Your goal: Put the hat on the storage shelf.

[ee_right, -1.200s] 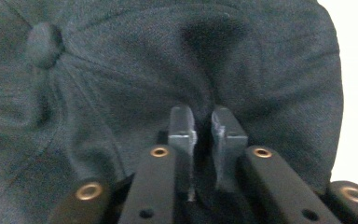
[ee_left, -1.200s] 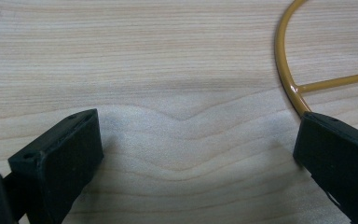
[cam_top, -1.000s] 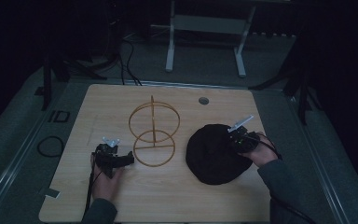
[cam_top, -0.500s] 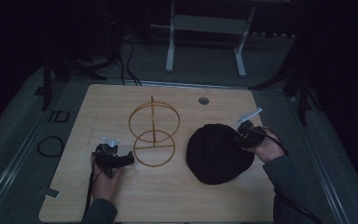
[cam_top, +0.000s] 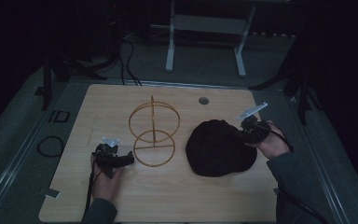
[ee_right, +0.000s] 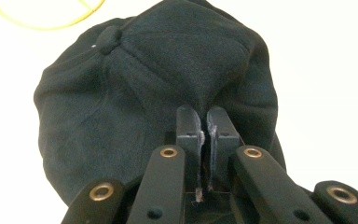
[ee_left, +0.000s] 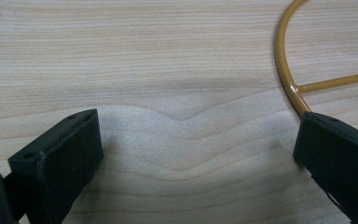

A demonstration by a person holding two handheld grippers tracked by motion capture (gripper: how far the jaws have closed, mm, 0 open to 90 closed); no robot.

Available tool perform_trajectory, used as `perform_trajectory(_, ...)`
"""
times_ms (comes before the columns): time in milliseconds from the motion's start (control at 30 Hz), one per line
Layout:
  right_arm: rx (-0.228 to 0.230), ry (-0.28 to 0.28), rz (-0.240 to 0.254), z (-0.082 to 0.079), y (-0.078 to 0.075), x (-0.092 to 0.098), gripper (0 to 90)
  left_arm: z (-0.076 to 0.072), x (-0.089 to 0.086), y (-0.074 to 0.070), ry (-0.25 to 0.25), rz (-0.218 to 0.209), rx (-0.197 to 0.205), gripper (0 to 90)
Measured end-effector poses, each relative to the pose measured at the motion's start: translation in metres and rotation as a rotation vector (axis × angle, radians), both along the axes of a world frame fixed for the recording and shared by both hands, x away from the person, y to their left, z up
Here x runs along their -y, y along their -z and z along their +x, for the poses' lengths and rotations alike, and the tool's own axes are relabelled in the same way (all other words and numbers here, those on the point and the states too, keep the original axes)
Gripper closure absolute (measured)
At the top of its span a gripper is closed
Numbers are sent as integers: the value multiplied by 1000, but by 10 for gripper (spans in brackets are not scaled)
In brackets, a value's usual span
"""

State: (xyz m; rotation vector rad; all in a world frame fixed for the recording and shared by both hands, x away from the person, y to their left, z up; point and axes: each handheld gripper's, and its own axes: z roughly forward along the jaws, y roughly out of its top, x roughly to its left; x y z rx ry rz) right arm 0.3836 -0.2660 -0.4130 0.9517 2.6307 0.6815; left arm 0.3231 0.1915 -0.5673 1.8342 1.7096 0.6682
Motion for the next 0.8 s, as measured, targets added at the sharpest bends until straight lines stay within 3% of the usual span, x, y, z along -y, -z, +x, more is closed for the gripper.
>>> perform_trajectory(467,36,-24,15,-2,-20,-3,860,0,0,0,-1,0,-1,8)
perform_trajectory(800,61,-34,75,-3,-37,-3,861,0,0,0,0,0,-1,8)
